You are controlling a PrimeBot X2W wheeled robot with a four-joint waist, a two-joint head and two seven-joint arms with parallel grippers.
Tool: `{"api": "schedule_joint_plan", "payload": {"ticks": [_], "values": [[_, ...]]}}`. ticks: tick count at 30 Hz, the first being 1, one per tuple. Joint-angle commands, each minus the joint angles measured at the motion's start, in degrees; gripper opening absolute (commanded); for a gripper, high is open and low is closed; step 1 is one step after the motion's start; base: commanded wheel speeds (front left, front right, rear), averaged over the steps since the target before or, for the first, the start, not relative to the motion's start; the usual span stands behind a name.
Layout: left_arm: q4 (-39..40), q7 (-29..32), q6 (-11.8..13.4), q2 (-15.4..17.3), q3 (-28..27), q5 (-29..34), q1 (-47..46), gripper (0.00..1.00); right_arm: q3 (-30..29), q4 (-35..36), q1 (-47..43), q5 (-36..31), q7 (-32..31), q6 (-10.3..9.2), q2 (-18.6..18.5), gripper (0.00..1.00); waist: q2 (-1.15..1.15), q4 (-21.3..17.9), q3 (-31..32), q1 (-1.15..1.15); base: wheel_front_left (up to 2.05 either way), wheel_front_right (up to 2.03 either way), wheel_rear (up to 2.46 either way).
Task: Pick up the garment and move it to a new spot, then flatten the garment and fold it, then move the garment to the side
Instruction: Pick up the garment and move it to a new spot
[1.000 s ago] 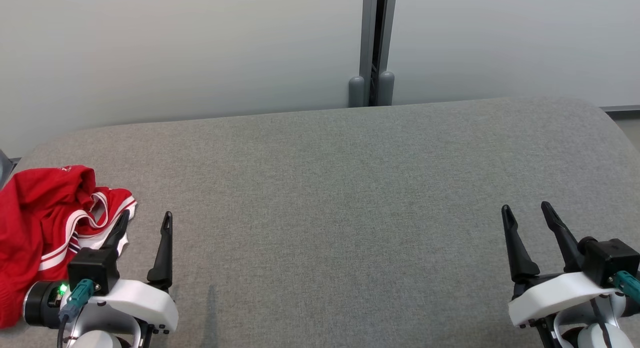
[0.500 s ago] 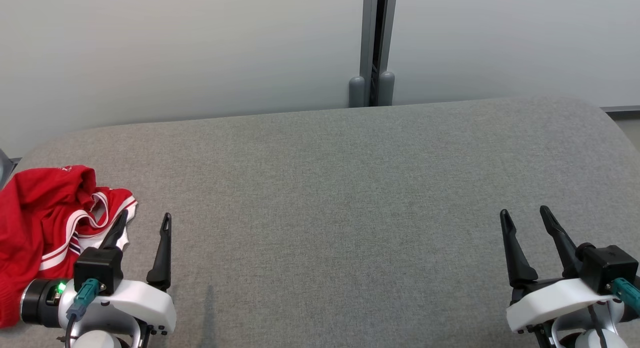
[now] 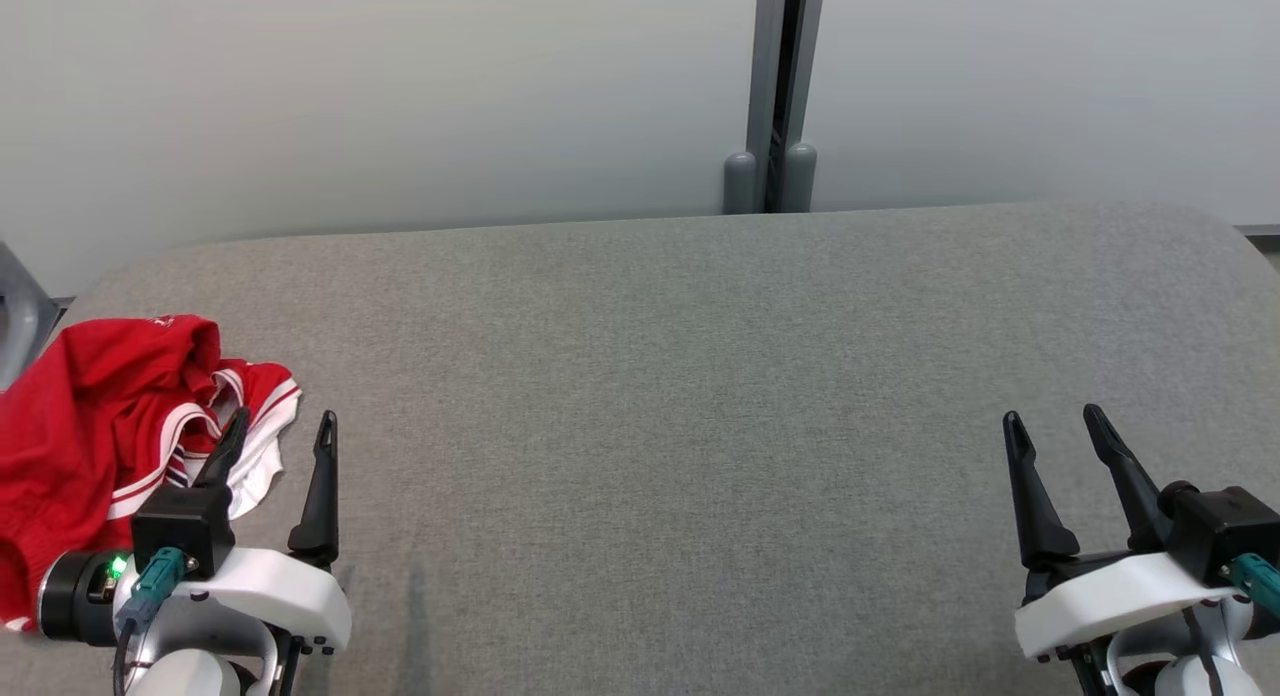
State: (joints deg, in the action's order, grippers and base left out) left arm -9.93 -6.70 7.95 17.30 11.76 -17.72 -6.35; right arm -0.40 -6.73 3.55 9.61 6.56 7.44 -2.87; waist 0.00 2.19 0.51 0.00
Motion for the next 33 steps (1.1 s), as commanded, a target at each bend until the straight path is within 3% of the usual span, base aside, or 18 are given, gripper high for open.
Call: {"api": "schedule_joint_plan", "payload": {"ticks": [1, 24, 33], "values": [[0.18, -0.37, -0.08, 0.15, -0.4, -0.41, -1.11, 1.0, 0.03, 0.54, 0.1, 0.07, -0.28, 0.08, -0.12, 1.0, 0.0, 0.99, -0.06, 0.0, 0.0, 0.0, 0.0], [1.32, -2.13, 1.71, -0.04, -3.85, -4.64, -0.49, 1.0, 3.45, 5.84, -0.05, 1.07, -2.87, 0.08, -0.11, 1.0, 0.0, 20.9, -0.14, 0.0, 0.0, 0.0, 0.0], [1.45, -2.67, 1.97, 0.06, -4.52, -5.8, 0.07, 1.0, 3.82, 5.61, 0.1, 1.56, -2.57, 0.08, -0.13, 1.0, 0.0, 25.05, -0.34, 0.0, 0.0, 0.0, 0.0]]}}
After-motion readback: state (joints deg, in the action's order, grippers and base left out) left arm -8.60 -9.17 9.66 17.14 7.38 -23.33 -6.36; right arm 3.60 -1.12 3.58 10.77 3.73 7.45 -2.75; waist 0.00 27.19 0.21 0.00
